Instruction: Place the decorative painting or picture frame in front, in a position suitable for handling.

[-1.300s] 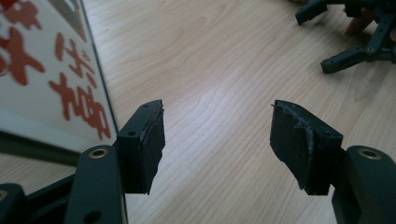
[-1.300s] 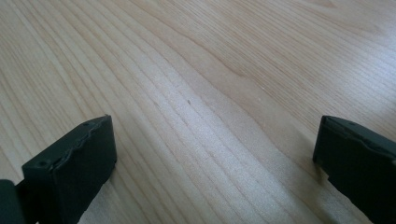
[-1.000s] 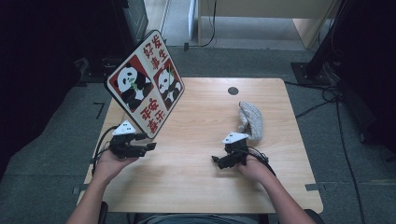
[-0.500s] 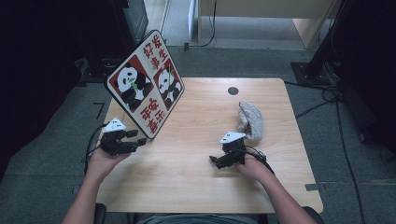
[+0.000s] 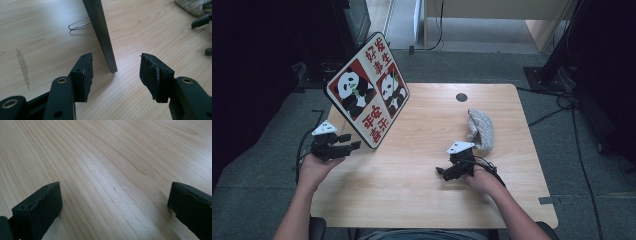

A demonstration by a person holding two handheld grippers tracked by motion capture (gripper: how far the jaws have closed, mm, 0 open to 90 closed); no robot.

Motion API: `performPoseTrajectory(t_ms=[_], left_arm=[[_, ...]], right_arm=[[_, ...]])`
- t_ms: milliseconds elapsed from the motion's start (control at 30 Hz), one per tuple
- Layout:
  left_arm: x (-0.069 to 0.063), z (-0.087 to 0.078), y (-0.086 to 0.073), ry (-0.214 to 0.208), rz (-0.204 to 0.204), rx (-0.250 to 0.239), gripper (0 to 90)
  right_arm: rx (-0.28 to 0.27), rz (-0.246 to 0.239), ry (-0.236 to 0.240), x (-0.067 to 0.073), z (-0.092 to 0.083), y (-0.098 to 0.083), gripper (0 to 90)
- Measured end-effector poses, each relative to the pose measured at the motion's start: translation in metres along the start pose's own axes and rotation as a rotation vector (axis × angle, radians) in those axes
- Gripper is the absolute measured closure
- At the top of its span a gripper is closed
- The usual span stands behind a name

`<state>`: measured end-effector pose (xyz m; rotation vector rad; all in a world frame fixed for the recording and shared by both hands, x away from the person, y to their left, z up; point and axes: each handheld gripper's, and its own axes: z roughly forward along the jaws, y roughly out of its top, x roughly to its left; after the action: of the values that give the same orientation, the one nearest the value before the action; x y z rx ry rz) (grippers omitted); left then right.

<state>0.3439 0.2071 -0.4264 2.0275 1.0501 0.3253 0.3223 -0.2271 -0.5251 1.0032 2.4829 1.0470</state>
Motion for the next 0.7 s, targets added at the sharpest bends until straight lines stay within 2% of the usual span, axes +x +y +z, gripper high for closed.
performPoseTrajectory(t_ms=[133, 333, 433, 567, 700], left_arm=[[0.007, 0.002, 0.008, 0.000, -0.001, -0.003, 44.3], [0.010, 0.002, 0.022, -0.012, 0.003, -0.023, 44.0], [0.017, 0.003, 0.031, -0.021, -0.016, -0.020, 43.9], [0.018, 0.000, 0.046, -0.010, 0.003, -0.036, 43.9], [0.021, -0.003, 0.055, -0.002, -0.002, -0.053, 43.9]], right_arm=[[0.000, 0.000, 0.000, 0.000, 0.000, 0.000, 0.0], [-0.001, 0.000, 0.000, 0.000, 0.000, 0.000, 0.0], [-0.001, 0.001, 0.000, 0.000, 0.000, 0.000, 0.0], [-0.001, 0.001, 0.001, 0.000, 0.000, 0.000, 0.0], [-0.002, -0.001, 0.000, 0.000, 0.000, 0.000, 0.0]])
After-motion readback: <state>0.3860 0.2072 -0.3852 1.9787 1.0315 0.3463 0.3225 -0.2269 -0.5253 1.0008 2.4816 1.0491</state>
